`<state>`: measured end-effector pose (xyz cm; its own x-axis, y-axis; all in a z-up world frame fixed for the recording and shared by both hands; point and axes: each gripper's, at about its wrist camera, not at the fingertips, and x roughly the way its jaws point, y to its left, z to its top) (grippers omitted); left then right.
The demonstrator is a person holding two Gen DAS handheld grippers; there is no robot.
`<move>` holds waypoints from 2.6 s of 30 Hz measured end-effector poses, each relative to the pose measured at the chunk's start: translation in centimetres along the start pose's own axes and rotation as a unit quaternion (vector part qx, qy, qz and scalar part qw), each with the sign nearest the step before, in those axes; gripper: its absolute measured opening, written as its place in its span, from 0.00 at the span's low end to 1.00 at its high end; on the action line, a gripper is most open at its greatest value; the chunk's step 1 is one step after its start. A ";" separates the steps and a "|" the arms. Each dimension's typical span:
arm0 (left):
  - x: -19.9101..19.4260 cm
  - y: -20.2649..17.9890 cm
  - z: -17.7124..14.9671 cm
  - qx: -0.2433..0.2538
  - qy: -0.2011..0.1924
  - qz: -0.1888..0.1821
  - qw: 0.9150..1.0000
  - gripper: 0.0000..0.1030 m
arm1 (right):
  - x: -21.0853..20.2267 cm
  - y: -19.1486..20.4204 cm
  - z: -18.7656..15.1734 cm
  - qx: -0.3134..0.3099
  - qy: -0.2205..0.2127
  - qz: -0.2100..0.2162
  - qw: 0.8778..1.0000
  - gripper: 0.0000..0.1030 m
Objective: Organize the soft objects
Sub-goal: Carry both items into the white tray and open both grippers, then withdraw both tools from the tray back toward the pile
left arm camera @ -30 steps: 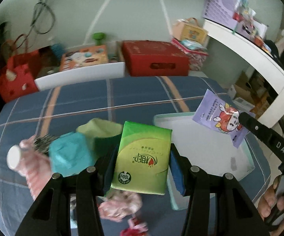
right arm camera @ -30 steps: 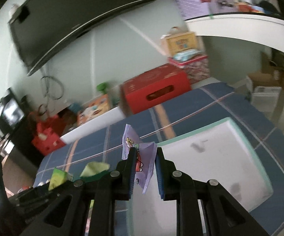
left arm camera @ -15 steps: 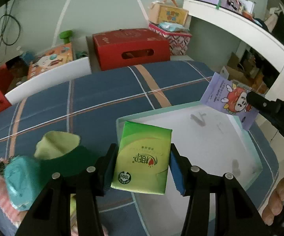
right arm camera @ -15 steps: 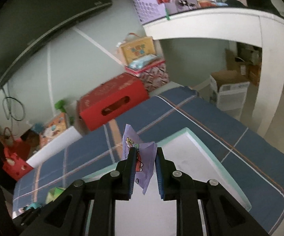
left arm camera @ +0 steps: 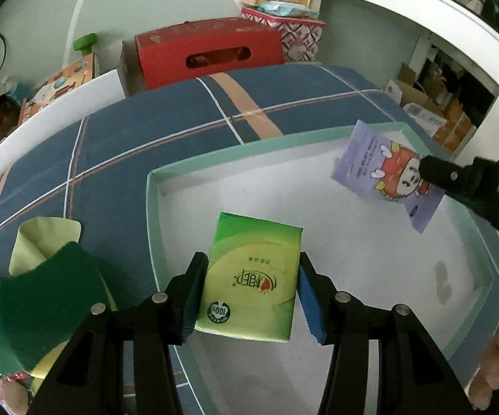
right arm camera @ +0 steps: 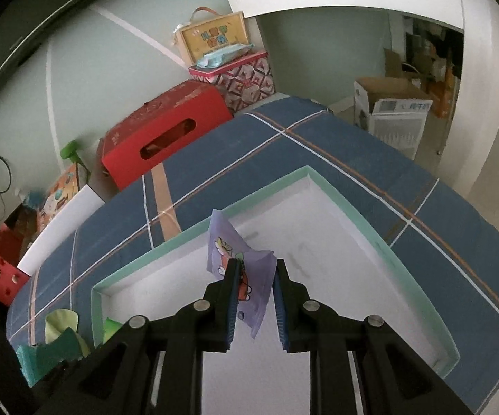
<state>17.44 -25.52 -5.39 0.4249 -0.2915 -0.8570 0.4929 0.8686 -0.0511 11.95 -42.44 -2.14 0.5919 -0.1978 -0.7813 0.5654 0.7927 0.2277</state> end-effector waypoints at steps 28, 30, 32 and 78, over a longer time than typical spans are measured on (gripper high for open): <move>-4.6 2.6 0.4 -0.070 -0.028 0.009 0.997 0.82 | -2.2 1.0 0.0 -0.042 0.023 -0.028 0.998 0.39; -4.4 3.0 0.3 -0.078 -0.028 0.021 0.996 0.82 | -1.9 1.4 -0.3 -0.057 0.031 -0.033 0.997 0.48; -4.2 3.4 0.1 -0.087 -0.024 0.031 0.995 0.82 | -1.8 1.9 -0.5 -0.072 0.035 -0.039 0.996 0.48; -11.3 7.4 -3.4 -0.124 -0.041 0.072 0.989 0.91 | -5.8 5.8 -3.3 -0.139 0.041 0.003 0.989 1.00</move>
<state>13.65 -14.41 2.16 0.5422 -0.1806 -0.8206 0.2263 0.9719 -0.0643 9.89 -34.79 1.77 0.5401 -0.1542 -0.8273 0.3756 0.9239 0.0730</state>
